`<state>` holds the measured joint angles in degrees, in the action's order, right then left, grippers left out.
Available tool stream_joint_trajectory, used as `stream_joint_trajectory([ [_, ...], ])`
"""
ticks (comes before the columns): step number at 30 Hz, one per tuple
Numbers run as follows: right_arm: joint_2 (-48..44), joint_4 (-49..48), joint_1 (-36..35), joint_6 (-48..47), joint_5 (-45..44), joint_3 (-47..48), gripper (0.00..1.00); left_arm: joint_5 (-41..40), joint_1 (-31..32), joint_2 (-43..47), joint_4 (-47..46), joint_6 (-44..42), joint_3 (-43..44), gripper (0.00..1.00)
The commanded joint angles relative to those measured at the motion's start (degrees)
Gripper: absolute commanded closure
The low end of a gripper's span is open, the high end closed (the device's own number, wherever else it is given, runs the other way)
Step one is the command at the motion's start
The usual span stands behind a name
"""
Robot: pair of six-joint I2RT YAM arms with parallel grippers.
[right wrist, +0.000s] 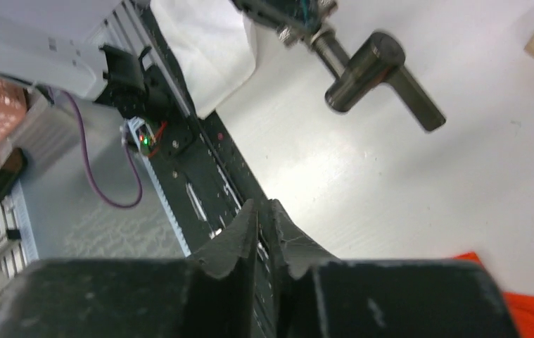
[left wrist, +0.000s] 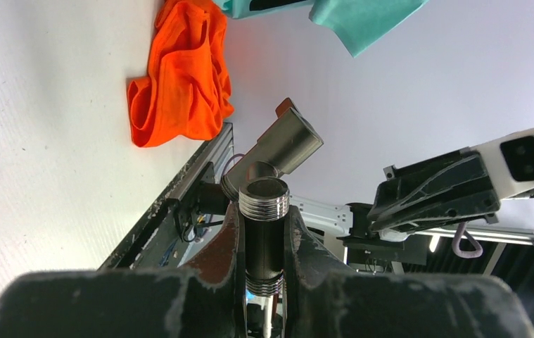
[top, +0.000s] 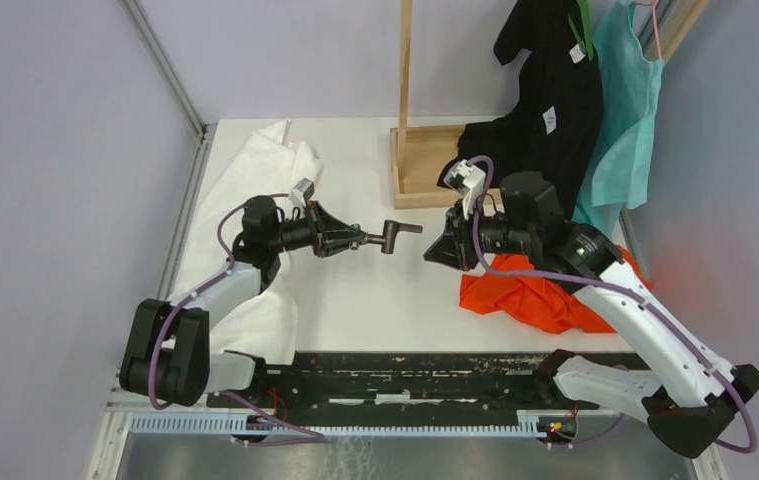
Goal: Install the water faucets
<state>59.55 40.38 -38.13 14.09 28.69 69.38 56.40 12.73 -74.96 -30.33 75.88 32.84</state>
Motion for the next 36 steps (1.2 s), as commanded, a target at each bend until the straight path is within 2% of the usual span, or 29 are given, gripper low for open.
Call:
stream_joint_trajectory([
  [1,7.1,-11.4,-0.2,3.3,-4.1,2.6,0.89,0.5,-0.1,3.0,-1.4,-2.4,3.0,0.97],
  [6,13.2,-19.2,-0.5,8.0,-6.5,2.5,0.89,0.7,0.0,3.6,-0.7,-3.0,2.8,0.97],
  [8,16.4,-19.1,-0.5,8.2,-7.4,3.7,0.86,1.0,0.0,3.9,-0.6,-3.0,2.6,0.97],
  [12,23.6,-19.2,-0.5,8.5,-8.3,6.3,0.86,1.7,0.0,4.2,-0.5,-3.2,2.5,0.97],
  [15,27.6,-19.4,-0.7,8.7,-16.0,6.6,0.89,2.2,0.0,4.4,-0.3,-3.6,2.6,0.97],
  [18,28.4,-18.8,-0.8,8.3,-22.8,6.5,0.89,2.7,0.0,4.5,0.4,-4.2,2.7,0.97],
  [20,27.6,-17.7,-0.7,7.7,-23.0,6.6,0.89,2.7,0.0,4.6,0.6,-4.4,2.8,0.97],
  [25,19.1,-19.1,-0.8,3.7,-22.0,2.0,0.85,3.2,0.0,3.7,2.4,-5.9,4.5,0.97],
  [26,17.1,-19.2,-0.8,2.8,-22.8,0.8,0.81,3.2,0.0,3.5,2.5,-6.0,4.7,0.97],
  [27,15.4,-19.3,-0.8,1.8,-23.5,-0.5,0.73,3.1,0.0,3.3,2.9,-6.5,4.9,0.97],
  [30,10.4,-21.5,-0.8,-2.3,-22.0,-4.8,0.39,2.4,0.0,3.5,6.5,-9.6,5.8,0.97],
  [31,9.0,-23.0,-0.9,-3.8,-20.5,-6.5,0.32,2.3,0.1,3.5,6.8,-9.8,5.8,0.97],
  [33,6.2,-26.9,-0.8,-7.1,-14.0,-10.4,0.26,2.4,0.0,3.5,6.9,-9.9,5.6,0.97],
  [34,4.6,-30.3,-0.9,-9.3,-6.6,-13.7,0.25,2.5,0.1,3.6,6.9,-9.8,5.6,0.97],
  [36,0.7,-40.9,-1.6,-14.8,0.3,-21.6,0.25,2.6,0.1,3.9,7.1,-9.9,5.6,0.97],
])
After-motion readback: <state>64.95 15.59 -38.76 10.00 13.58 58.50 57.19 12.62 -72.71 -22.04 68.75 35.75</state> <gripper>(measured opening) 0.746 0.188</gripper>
